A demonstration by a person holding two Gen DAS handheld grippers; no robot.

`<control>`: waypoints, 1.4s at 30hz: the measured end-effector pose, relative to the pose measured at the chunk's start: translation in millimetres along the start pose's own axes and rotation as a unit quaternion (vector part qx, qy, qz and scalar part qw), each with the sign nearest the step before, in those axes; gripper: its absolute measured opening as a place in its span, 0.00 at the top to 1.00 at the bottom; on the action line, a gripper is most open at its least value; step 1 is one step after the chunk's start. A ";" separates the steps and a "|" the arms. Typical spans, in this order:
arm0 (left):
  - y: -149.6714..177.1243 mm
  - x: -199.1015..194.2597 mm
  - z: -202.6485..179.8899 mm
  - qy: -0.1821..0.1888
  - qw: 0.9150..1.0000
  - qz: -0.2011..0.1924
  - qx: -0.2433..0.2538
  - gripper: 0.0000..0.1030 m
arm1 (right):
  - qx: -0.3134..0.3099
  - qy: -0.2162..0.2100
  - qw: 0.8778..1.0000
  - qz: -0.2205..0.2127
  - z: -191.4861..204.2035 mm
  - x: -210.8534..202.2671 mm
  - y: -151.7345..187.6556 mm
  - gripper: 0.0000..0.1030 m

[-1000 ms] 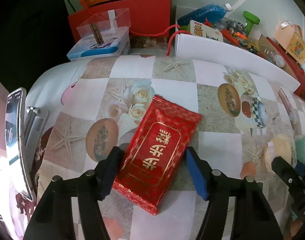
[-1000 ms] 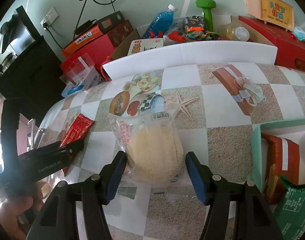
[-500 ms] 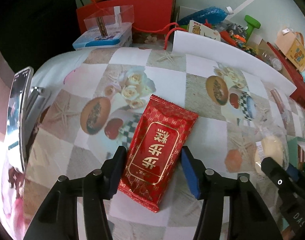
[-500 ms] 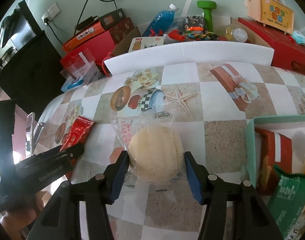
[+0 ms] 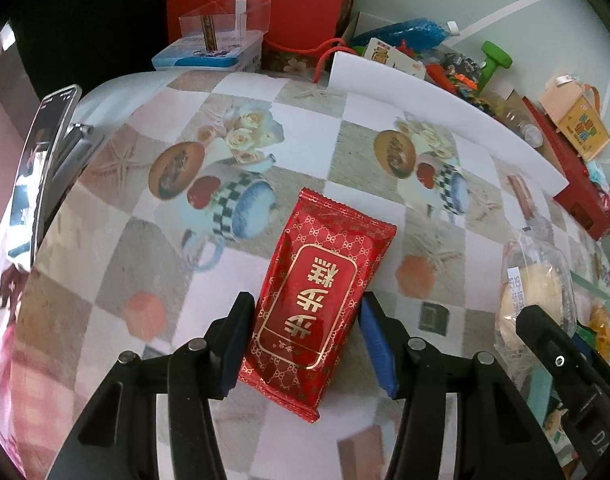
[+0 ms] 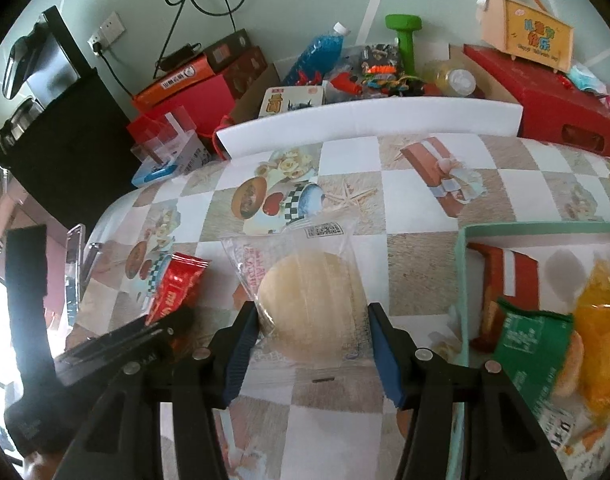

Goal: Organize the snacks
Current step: 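Lift and carry the bun bag and red cake pack over the tray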

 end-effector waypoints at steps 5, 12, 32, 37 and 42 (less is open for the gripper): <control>9.8 -19.1 -6.0 0.011 1.000 -0.009 -0.004 0.47 | 0.004 0.002 1.000 -0.009 0.2 -19.6 5.1 0.44; 20.1 -50.5 -14.8 0.024 0.999 -0.036 -0.002 0.47 | 0.009 0.001 1.000 -0.023 0.5 -44.6 16.1 0.44; 49.2 -127.6 -57.1 0.081 0.990 -0.109 0.042 0.47 | 0.044 0.028 0.996 -0.078 -26.4 -125.0 50.9 0.44; 60.3 -141.5 -84.4 0.108 0.985 -0.115 0.076 0.47 | 0.069 0.046 0.993 -0.089 -48.8 -146.4 61.8 0.44; 78.5 -153.1 -120.1 0.131 0.976 -0.119 0.125 0.47 | 0.100 0.072 0.987 -0.100 -81.3 -171.0 71.9 0.44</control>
Point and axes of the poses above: each gripper's, at about its wrist camera, not at the fingertips, and x roughly the way its jaws point, z to its left, y to its underside, the point moved 3 cm from there along x, roughly the way its jaws point, and after that the axes turned 9 degrees about -y, right-handed, at the moved point
